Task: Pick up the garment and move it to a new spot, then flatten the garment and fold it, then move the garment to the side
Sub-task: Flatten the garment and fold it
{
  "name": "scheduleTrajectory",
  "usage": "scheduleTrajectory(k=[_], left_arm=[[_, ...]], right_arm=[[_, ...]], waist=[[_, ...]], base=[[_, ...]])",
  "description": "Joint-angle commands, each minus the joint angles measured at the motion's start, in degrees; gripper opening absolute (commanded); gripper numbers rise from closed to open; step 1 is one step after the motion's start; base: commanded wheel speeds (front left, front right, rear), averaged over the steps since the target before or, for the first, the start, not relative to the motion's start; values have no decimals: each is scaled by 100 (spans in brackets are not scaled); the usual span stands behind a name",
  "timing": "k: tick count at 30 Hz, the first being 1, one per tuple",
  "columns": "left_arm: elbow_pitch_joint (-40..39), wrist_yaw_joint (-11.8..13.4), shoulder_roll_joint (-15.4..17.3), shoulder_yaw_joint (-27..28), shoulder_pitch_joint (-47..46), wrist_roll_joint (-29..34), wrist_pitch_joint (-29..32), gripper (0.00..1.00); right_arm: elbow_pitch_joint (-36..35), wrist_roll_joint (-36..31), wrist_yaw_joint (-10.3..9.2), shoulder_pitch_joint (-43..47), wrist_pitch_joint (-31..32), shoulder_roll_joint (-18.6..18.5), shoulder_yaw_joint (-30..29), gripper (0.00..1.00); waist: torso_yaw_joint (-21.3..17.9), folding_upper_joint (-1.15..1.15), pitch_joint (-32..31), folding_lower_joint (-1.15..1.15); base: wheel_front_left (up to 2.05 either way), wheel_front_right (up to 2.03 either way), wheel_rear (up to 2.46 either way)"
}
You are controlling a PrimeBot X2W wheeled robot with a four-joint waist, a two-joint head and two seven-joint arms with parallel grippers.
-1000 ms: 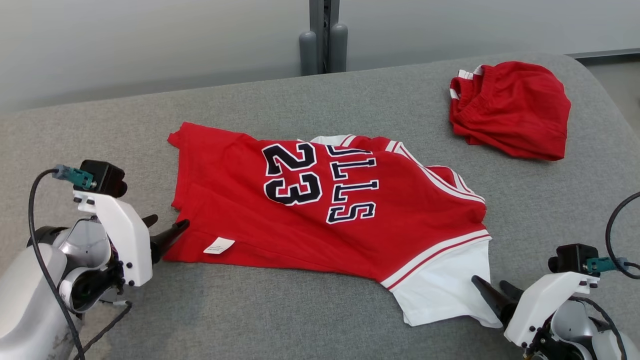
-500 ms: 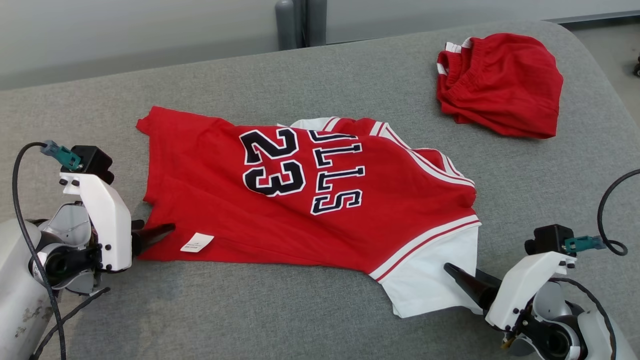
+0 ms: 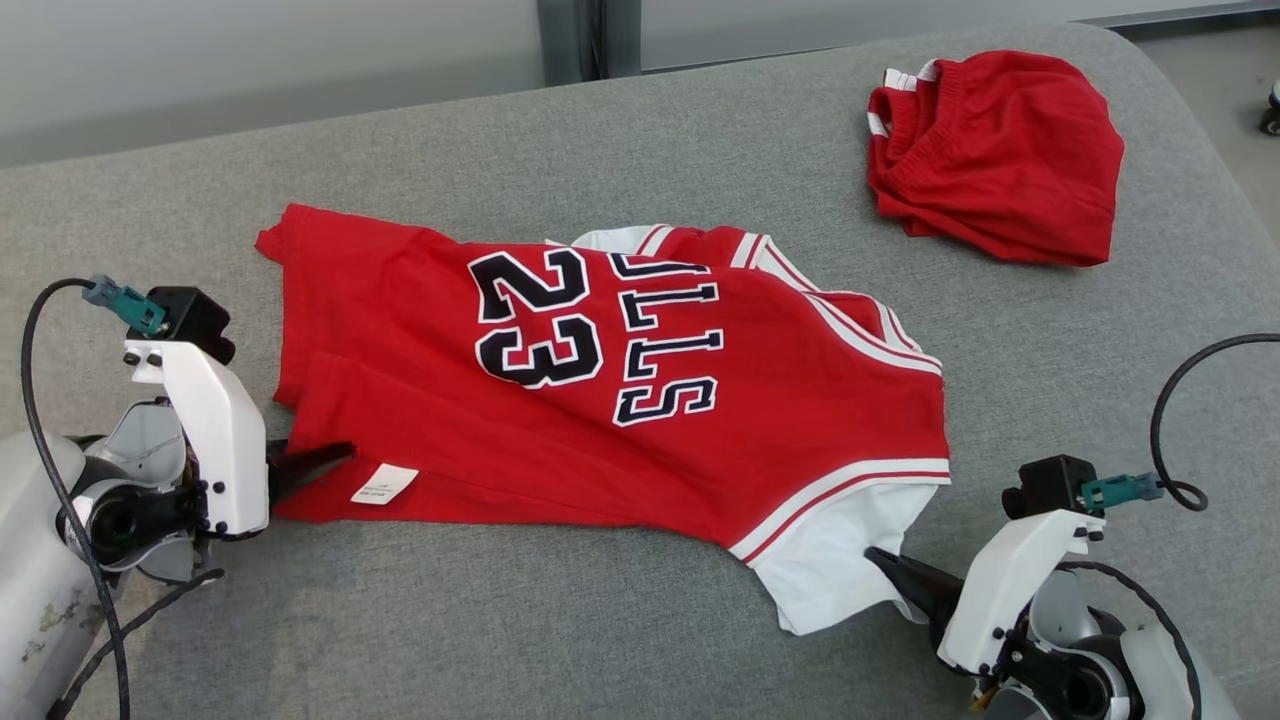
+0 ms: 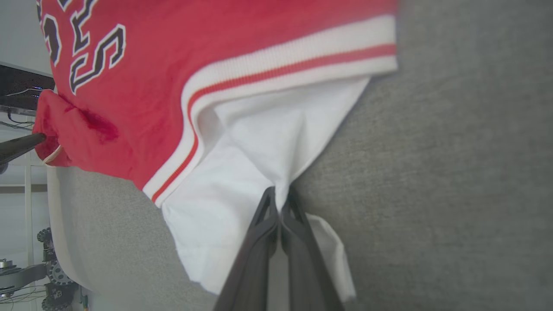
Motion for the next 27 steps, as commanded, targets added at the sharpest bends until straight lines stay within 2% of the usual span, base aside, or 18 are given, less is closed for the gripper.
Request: scheduleTrajectory(k=[1,2,3,14,18,21,22,27], left_arm=[[-32,-5,56,-34,-154,-97,-57,47],[-37,-5,74,-64,-144,-139,-68,15],[-41,-5,85,-102,-141,-188,-81,0],[-192,-5,238,-399,-110,-530,-266,0],[-445,-5,382,-431,12,-622,-564,0],[-754,-5,585,-377,164,-719,-876,0],[-1017,-5,758,-325,315,-755,-1140,0],[-1792,-5,1190,-130,784,-963,-1750,0]], right_arm=[[76,57,2,132,49,49,128,0],[66,76,2,141,45,30,149,0],[50,113,2,149,40,9,180,0],[-238,505,2,272,-208,-212,246,0],[-498,722,3,432,-409,-344,149,0],[-772,960,3,581,-541,-417,104,0],[-1012,1160,3,700,-608,-497,69,0],[-1626,1547,3,1009,-901,-762,-85,0]], waist=[[11,0,-13,0],[16,0,-25,0],[19,0,-39,0],[83,0,-353,0],[110,0,-551,0],[125,0,-707,0],[141,0,-787,0],[251,0,-896,0]], base=[[0,0,0],[0,0,0],[0,0,0],[0,0,0],[0,0,0],[0,0,0],[0,0,0],[0,0,0]])
